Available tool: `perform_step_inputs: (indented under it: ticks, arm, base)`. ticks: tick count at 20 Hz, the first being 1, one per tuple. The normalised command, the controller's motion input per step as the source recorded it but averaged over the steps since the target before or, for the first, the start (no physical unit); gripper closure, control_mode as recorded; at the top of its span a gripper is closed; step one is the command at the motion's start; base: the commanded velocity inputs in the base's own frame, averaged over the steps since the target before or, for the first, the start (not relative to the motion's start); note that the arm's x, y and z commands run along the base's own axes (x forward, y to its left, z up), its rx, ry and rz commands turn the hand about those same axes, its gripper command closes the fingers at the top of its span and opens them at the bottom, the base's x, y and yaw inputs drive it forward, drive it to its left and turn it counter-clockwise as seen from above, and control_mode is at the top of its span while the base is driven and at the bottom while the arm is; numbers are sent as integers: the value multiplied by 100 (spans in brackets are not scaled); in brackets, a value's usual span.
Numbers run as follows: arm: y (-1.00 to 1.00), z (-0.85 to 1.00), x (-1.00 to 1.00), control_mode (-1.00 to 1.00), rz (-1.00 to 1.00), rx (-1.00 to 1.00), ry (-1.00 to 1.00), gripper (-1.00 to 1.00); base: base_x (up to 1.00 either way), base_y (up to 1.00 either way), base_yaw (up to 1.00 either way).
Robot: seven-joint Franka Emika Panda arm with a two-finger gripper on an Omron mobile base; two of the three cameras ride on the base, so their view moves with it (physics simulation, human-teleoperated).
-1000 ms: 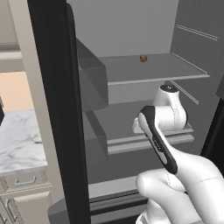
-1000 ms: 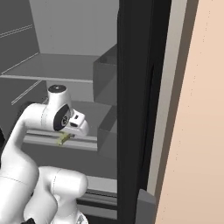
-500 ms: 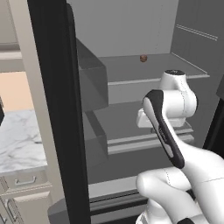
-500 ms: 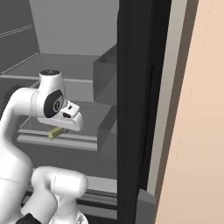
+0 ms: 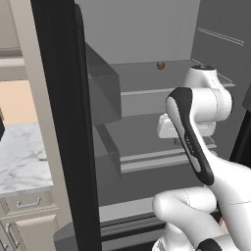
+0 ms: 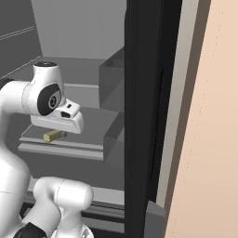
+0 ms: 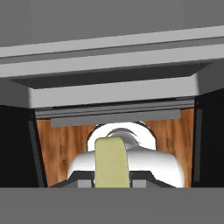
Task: Pick the egg and butter from the fridge and place them by the bowl for mixing.
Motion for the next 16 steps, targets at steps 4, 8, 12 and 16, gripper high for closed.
perform_step_inputs:
  ticks: [4, 8, 12, 16]
  arm:
    - [0, 19, -18, -100, 4, 0, 0, 100]
    - [0, 34, -4, -100, 0, 0, 0, 100]
    - [0, 17, 0, -100, 1, 0, 0, 100]
    - [0, 0, 0, 100, 0, 0, 0, 100]
  base:
    - [0, 0, 0]
    - [0, 0, 0]
    - [0, 0, 0]
    - [-40, 0, 1]
